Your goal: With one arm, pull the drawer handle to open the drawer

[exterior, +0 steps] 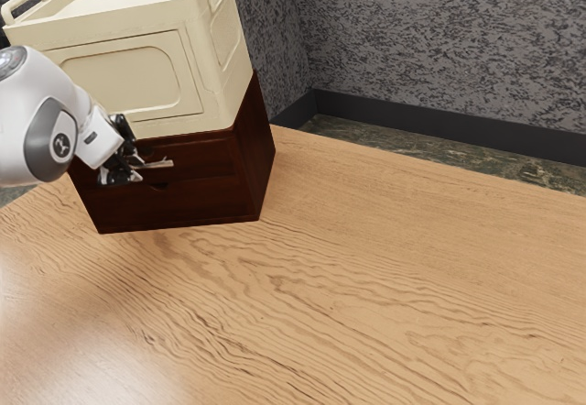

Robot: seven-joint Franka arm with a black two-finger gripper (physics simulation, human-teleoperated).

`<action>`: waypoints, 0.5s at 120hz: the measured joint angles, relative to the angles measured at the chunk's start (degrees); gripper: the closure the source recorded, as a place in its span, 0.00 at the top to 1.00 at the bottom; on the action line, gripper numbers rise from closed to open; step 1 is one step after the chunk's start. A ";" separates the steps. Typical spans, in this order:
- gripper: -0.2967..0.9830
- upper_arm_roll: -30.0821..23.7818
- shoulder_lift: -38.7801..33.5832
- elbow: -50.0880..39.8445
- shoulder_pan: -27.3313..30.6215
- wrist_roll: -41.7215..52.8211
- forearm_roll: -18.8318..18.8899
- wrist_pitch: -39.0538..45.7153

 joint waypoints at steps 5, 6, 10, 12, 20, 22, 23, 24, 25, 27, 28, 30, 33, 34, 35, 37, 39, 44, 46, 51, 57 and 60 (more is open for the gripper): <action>0.31 -0.06 -0.10 -0.03 0.06 -0.02 -0.02 -0.30; 0.31 -0.07 -0.12 -0.03 0.07 -0.03 -0.02 -0.37; 0.31 -0.14 -0.17 -0.07 0.13 -0.05 -0.03 -0.62; 0.31 -0.17 -0.19 -0.09 0.15 -0.06 -0.03 -0.73; 0.31 -0.24 -0.35 -0.44 0.21 -0.09 -0.04 -1.07; 0.31 -0.26 -0.50 -0.62 0.21 -0.10 -0.05 -1.15; 0.31 -0.26 -0.60 -0.71 0.21 -0.10 -0.05 -1.19; 0.31 -0.27 -0.69 -0.79 0.21 -0.10 -0.05 -1.22; 0.31 -0.26 -0.81 -0.89 0.19 -0.11 -0.05 -1.27; 0.30 -0.25 -1.09 -1.14 0.16 -0.11 -0.05 -1.34; 0.30 -0.26 -1.23 -1.26 0.17 -0.12 -0.06 -1.37; 0.30 -0.28 -1.50 -1.52 0.17 -0.12 -0.06 -1.44; 0.30 -0.30 -1.86 -1.88 0.16 -0.13 -0.06 -1.58; 0.30 -0.29 -1.96 -2.01 0.15 -0.14 -0.06 -1.63; 0.30 -0.29 -2.08 -2.17 0.15 -0.14 -0.06 -1.67; 0.30 -0.32 -2.32 -2.46 0.16 -0.15 -0.06 -1.75; 0.30 -0.34 -2.54 -2.69 0.17 -0.15 -0.06 -1.84; 0.30 -0.39 -3.09 -3.32 0.18 -0.16 -0.06 -2.02; 0.30 -0.41 -3.36 -3.58 0.18 -0.17 -0.06 -2.09; 0.30 -0.44 -4.09 -4.27 0.16 -0.17 -0.07 -2.24; 0.29 -0.43 -5.00 -4.97 0.00 -0.16 -0.06 -2.60; 0.29 -0.50 -5.51 -5.30 -0.06 -0.16 -0.05 -2.80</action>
